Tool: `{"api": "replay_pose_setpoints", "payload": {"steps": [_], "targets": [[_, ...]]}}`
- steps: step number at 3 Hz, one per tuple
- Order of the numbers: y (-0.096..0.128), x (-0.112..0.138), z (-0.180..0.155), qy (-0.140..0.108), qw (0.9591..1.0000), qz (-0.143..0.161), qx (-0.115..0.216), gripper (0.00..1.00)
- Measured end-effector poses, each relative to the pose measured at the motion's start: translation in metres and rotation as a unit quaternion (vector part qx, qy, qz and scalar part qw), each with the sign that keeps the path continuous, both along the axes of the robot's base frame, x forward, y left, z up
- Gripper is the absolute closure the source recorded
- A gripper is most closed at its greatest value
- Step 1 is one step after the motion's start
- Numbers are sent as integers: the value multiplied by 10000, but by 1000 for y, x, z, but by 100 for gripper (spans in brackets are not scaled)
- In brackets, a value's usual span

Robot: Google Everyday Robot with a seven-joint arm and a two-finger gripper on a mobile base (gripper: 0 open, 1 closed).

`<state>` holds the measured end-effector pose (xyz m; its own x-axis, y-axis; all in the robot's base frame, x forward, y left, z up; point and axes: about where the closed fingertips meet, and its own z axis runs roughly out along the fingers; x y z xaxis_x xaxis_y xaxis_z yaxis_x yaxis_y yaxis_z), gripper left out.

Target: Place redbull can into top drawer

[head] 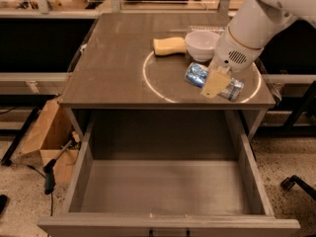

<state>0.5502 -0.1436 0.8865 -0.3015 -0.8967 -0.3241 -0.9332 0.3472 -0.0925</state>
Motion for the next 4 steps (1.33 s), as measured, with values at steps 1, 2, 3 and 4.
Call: {"api": "replay_pose_setpoints", "payload": {"steps": [1,2,3,4], "targets": [[-12,-30,-7,22,9998,-215,32,100],[-17,-52,-23,-6,9998,-177,53,100],[-18,-69,-49,-43,10000,42,13,100],[-15,-78,-80,-21,9997,226,-63,100]]}}
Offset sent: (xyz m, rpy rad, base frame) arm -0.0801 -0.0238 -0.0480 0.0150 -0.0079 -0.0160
